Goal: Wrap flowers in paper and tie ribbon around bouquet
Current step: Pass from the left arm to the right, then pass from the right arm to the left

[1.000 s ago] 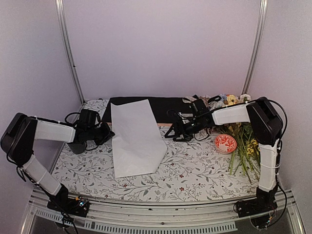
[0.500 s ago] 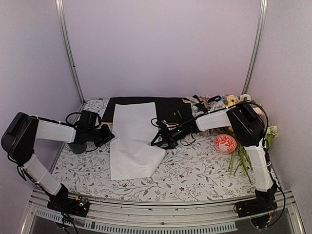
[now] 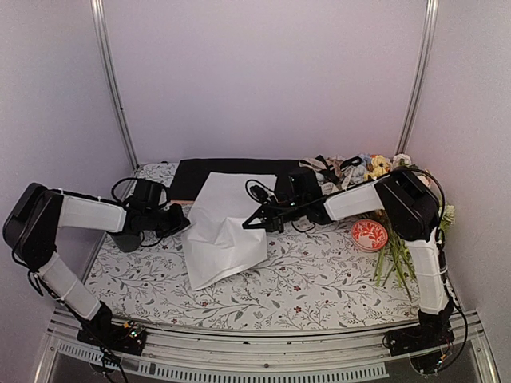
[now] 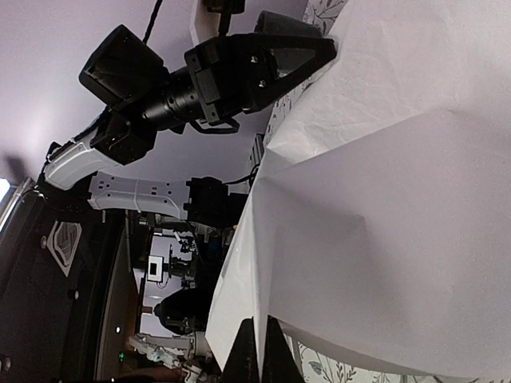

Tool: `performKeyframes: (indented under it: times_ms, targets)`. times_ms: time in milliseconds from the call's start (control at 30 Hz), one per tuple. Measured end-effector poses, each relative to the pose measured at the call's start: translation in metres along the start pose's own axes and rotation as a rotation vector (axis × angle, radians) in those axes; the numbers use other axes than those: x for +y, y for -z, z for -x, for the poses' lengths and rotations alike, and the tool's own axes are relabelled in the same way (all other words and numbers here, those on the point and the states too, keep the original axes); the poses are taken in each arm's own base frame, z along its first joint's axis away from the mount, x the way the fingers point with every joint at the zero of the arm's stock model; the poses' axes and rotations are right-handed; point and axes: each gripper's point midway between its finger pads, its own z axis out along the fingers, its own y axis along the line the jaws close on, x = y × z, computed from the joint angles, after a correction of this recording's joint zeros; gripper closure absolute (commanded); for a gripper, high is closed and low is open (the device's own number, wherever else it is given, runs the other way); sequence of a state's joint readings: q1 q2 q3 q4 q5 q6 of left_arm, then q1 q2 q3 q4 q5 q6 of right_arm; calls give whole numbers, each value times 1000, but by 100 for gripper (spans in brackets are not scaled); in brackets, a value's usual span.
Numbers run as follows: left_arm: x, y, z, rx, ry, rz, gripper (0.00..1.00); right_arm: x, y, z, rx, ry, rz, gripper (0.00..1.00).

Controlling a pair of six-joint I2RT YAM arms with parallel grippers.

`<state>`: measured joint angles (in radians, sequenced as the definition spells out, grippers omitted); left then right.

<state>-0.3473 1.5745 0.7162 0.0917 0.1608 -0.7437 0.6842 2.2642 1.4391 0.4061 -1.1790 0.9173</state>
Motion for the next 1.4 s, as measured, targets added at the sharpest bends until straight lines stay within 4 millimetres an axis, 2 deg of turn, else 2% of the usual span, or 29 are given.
performKeyframes:
  times_ms: [33, 67, 100, 167, 267, 367, 467, 500, 567, 667, 767, 833, 900, 967, 1033, 1100, 1200, 1233, 1300, 1400]
  targets:
    - [-7, -1, 0, 4, -38, -9, 97, 6, 2, 0, -7, 5, 1, 100]
    - [-15, -2, 1, 6, -74, -21, 80, 12, 6, 0, -26, 7, -6, 100]
    - [-27, -3, 4, 4, -125, -38, 68, 19, 10, -1, -40, 10, -13, 100]
    - [-54, -4, 9, -8, -225, -79, 53, 35, 20, -2, -88, 15, -41, 100]
    - [-91, 3, 19, -56, -361, -125, 44, 55, 37, -1, -160, 35, -92, 100]
    - [-115, 17, 25, -116, -488, -141, 41, 69, 50, -6, -213, 55, -132, 100]
    - [-141, 48, 29, -205, -637, -160, 39, 69, 60, -15, -239, 39, -176, 100]
    - [-156, 64, 27, -243, -698, -183, 38, 66, 61, -17, -246, 33, -192, 100]
    - [-187, 104, 16, -330, -828, -254, 38, 60, 64, -21, -251, 13, -222, 100]
    - [-222, 164, -21, -435, -1001, -394, 37, 50, 66, -25, -249, -8, -257, 100]
    - [-234, 209, -67, -492, -1151, -515, 37, 45, 67, -27, -249, -19, -284, 100]
    - [-232, 220, -99, -487, -1246, -556, 35, 44, 69, -29, -248, -21, -299, 100]
    - [-228, 217, -129, -465, -1347, -558, 33, 48, 70, -30, -250, -12, -304, 100]
    - [-224, 205, -153, -428, -1442, -528, 31, 52, 72, -30, -254, -1, -307, 100]
    - [-216, 181, -175, -375, -1541, -461, 31, 57, 74, -30, -260, 12, -306, 100]
    - [-200, 153, -191, -316, -1636, -373, 32, 61, 75, -29, -265, 22, -305, 100]
    - [-172, 130, -198, -292, -1722, -273, 52, 63, 76, -28, -269, 30, -306, 100]
    - [-166, 127, -197, -291, -1727, -253, 55, 63, 76, -28, -269, 31, -306, 100]
    - [-161, 123, -191, -308, -1737, -214, 55, 63, 76, -29, -268, 31, -306, 100]
    - [-167, 126, -180, -352, -1713, -208, 54, 63, 75, -29, -267, 33, -306, 100]
